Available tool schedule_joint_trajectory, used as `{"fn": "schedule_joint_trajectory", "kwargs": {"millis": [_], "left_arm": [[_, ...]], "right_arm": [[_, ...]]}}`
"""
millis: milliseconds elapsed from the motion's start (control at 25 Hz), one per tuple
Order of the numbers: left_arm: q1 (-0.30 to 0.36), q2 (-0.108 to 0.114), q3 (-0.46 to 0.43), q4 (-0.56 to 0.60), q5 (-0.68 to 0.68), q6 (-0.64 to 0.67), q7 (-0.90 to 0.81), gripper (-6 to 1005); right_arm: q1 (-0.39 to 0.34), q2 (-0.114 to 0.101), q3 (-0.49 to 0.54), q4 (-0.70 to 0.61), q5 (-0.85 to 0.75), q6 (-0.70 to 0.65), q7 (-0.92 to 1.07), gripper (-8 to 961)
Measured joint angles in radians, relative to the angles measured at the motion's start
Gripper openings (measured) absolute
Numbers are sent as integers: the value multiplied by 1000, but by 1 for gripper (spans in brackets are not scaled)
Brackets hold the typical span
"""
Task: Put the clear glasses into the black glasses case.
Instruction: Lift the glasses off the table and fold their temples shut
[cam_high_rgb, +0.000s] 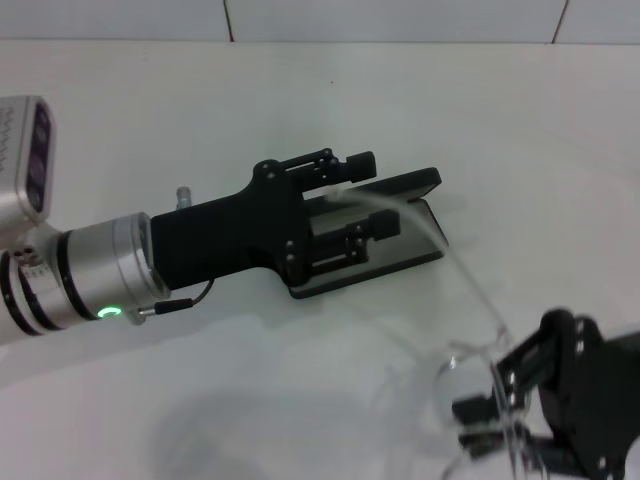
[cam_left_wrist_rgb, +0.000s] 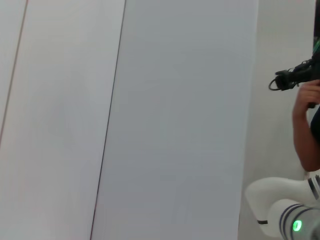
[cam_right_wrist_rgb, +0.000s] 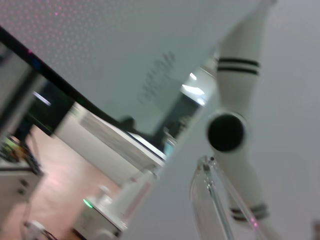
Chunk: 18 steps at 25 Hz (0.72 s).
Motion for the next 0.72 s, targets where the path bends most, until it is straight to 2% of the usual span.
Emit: {"fn": "schedule_joint_trajectory", "kwargs": {"millis": [160,280,480,720], "left_arm": [[-6,-5,2,4,0,-13,3,634],[-11,-8,4,6,0,-13,5,634],[-15,-17,5,17,1,-12,7,634],[-10,-19,4,17,2,-9,7,634]], "right_arm": [[37,2,-113,34,30,9,5,118],[92,4,-182,122,59,69,13,118],[149,4,-207,226,146,169,84,118],[150,4,-202,225,197,254,194,117]]}}
